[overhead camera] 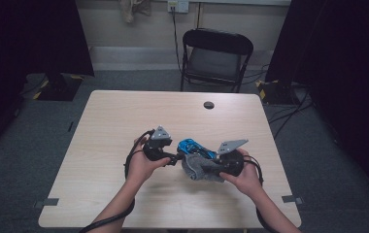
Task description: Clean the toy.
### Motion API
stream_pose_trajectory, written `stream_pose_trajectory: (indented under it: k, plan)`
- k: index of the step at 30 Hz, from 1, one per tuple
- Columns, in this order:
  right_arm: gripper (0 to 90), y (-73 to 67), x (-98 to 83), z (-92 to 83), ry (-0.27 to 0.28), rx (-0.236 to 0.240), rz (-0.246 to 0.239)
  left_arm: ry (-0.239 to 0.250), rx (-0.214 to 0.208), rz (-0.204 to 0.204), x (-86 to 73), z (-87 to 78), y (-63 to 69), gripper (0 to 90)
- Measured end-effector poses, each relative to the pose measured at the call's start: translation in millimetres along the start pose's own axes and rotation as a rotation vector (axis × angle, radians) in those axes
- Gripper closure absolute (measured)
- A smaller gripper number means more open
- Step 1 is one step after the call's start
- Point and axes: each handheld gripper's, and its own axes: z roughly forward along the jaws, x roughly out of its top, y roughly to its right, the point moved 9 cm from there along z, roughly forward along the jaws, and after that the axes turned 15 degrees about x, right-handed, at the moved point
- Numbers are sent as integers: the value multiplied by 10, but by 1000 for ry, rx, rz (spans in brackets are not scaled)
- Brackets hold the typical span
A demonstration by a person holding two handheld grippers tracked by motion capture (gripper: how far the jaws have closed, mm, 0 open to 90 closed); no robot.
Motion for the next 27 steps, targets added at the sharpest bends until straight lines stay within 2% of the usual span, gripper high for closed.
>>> stream_pose_trajectory:
  k: [1,3,5,8,9,12,14,18,20,24,25,27]
  plan:
    - [739,7,-16,-35,11,2,8,-3,-1,11,7,31,15,233]
    - [739,32,-63,-103,1,-27,7,1,-4,14,35,93,50,233]
    - [739,32,-94,-156,11,-23,15,16,-2,24,75,154,79,234]
    - [739,57,-144,-247,29,-20,34,16,-7,20,111,256,124,230]
    - [739,77,-170,-281,23,-35,33,11,-11,18,117,302,145,229]
    - [739,94,-233,-353,35,-26,39,1,-8,13,132,399,165,229]
    - [739,100,-297,-370,21,-24,38,2,-9,11,150,460,183,228]
    - [738,105,-424,-328,4,0,46,13,-3,9,172,576,238,227]
    - [735,98,-518,-250,-31,11,43,3,-10,8,151,633,290,226]
    - [709,96,-599,-134,-57,15,41,-23,-23,33,83,731,408,225]
    - [695,97,-612,-113,-66,13,36,-20,-21,41,72,755,423,226]
    - [592,89,-618,-82,-67,18,42,-8,-15,42,73,772,428,216]
